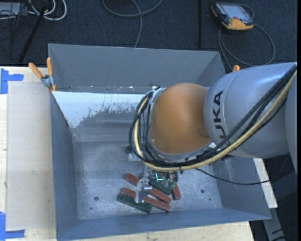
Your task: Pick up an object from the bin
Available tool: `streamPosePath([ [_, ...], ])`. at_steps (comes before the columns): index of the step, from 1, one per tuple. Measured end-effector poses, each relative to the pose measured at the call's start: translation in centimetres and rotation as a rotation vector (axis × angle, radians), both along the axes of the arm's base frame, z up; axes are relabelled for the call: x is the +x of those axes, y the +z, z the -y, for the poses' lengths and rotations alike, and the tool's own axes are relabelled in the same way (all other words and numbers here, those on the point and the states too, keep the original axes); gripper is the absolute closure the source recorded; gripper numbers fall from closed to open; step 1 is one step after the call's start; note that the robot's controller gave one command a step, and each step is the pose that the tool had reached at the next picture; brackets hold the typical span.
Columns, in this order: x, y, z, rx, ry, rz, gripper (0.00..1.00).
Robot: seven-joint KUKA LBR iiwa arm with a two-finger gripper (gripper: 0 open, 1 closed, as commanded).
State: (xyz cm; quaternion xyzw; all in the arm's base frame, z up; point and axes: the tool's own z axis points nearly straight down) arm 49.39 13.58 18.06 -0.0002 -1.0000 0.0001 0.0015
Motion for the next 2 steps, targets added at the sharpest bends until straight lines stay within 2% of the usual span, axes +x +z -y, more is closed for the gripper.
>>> streamPosePath([
  [1,0.0,0.0,0.1,0.000,-0.002,0.001,0.00],
  [2,-0.4,-8.2,2.1,0.001,-0.050,0.005,0.00],
])
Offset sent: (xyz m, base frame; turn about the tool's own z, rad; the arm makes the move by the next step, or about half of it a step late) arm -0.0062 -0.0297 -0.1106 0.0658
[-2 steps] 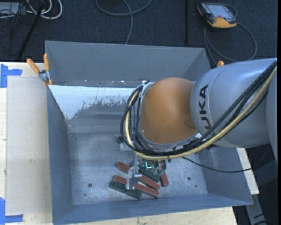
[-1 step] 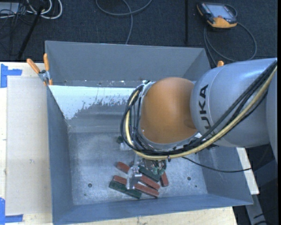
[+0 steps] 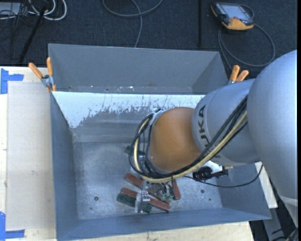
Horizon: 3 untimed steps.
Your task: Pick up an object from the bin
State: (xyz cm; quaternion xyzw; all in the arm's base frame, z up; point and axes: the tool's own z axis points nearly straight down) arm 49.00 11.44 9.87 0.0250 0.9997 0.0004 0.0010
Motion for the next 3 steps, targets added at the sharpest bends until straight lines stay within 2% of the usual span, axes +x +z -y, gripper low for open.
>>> streamPosePath([
  [1,0.02,-2.60,1.22,0.001,0.021,0.014,0.00],
  [3,0.27,-2.49,1.32,0.002,0.020,0.008,0.00],
])
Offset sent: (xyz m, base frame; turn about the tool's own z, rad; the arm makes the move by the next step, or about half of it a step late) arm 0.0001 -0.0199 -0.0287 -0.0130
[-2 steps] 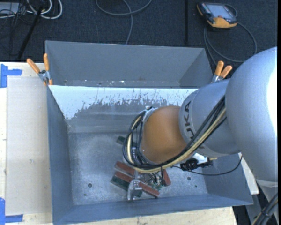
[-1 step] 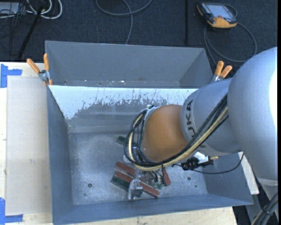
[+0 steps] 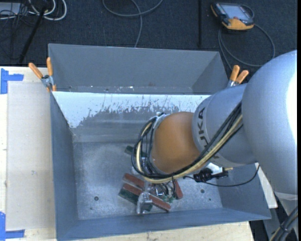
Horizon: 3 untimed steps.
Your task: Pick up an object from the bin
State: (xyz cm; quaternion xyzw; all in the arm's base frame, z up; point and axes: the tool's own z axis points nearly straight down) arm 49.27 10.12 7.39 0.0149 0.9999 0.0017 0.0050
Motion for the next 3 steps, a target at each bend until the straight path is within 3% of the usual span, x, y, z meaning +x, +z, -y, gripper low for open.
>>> streamPosePath([
  [1,0.38,0.19,0.05,0.001,-0.004,0.005,1.00],
  [3,0.24,0.54,0.10,0.000,-0.005,-0.003,1.00],
])
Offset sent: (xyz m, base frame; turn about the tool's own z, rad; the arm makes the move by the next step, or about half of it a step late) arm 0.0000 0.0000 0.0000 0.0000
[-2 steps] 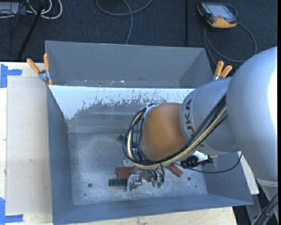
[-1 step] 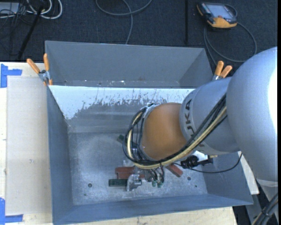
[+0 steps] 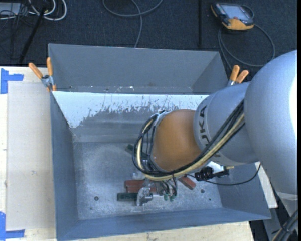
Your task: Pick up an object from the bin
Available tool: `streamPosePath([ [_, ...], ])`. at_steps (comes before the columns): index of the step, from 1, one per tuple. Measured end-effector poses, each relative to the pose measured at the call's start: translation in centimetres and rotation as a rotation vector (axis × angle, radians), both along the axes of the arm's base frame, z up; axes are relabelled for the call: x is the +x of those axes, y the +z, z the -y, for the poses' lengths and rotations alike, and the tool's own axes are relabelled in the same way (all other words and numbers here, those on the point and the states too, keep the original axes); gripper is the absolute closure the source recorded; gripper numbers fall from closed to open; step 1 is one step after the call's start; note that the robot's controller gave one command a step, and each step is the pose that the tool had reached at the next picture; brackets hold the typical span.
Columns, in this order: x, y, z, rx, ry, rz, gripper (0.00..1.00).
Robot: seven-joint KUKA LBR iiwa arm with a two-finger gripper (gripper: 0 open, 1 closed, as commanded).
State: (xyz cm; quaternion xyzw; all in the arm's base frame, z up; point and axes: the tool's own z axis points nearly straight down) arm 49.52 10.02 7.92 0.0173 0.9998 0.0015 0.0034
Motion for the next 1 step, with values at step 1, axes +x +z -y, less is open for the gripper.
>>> streamPosePath([
  [1,-0.39,1.92,0.11,-0.004,-0.001,-0.017,1.00],
])
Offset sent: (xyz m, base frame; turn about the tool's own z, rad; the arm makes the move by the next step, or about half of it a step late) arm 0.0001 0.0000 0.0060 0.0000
